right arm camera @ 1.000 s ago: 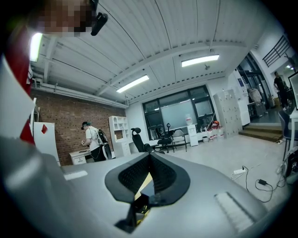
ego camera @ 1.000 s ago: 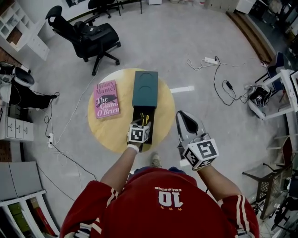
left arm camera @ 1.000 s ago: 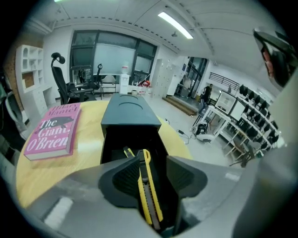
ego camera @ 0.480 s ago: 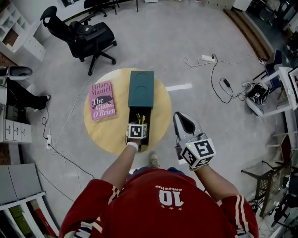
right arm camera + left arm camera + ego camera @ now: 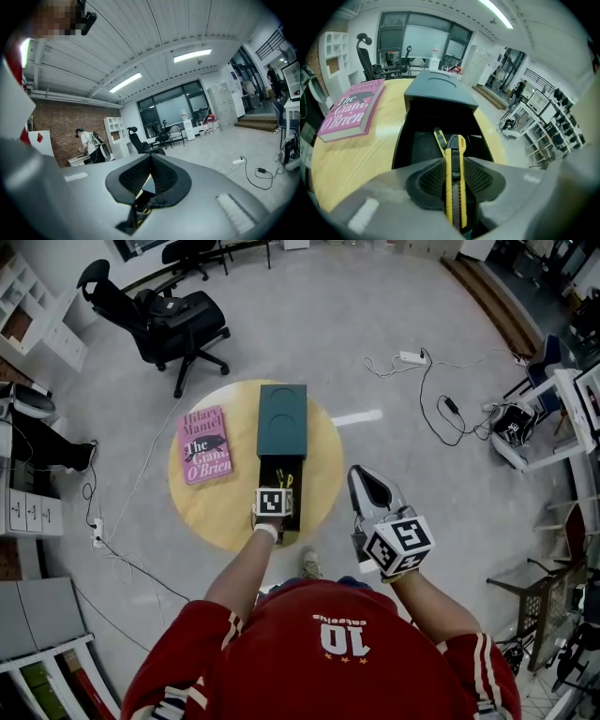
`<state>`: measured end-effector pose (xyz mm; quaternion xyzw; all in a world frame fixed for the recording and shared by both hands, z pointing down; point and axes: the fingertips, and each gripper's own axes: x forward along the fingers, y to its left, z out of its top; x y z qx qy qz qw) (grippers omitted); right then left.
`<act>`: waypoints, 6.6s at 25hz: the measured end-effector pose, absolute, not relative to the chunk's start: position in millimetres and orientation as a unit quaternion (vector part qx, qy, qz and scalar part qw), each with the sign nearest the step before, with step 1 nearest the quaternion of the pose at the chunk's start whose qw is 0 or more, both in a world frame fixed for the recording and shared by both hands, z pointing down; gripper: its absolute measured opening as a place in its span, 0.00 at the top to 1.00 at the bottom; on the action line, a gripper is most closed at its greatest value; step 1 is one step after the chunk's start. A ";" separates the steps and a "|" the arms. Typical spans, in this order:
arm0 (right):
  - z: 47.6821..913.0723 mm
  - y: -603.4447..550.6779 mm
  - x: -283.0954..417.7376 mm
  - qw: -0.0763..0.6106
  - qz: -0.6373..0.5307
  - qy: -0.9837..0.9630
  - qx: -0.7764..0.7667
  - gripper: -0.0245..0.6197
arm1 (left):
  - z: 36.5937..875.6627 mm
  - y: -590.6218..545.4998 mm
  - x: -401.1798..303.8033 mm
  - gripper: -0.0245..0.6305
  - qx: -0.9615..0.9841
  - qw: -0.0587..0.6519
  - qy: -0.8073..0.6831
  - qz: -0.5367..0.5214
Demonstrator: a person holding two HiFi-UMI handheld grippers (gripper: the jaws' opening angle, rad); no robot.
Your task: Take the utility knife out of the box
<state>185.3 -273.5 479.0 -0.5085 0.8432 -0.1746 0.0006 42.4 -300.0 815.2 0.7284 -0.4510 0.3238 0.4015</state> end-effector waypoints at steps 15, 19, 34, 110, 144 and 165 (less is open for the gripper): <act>446.9 -245.7 168.6 0.003 -0.137 0.847 -0.514 0.96 | 711.4 -299.1 13.1 0.77 0.794 0.327 -0.465 0.215; 434.9 -231.7 154.0 0.007 -0.125 0.851 -0.510 0.96 | 668.9 -288.8 -4.4 0.77 0.814 0.294 -0.467 0.179; 397.6 -196.3 119.2 0.026 -0.093 0.854 -0.512 0.96 | 466.6 -213.9 -94.7 0.77 0.870 0.107 -0.479 0.050; 818.0 -325.8 17.9 -0.521 -0.267 0.763 -0.274 0.73 | 452.6 -245.3 -108.9 0.77 0.846 0.134 -0.516 0.014; 766.9 -319.0 19.3 -0.489 -0.042 0.823 -0.286 0.88 | 445.2 -229.2 -111.8 0.77 0.849 0.129 -0.511 0.017; 506.3 -242.5 47.5 -0.198 -0.033 0.878 -0.435 0.88 | 406.5 -178.1 -106.7 0.77 0.873 0.092 -0.479 -0.001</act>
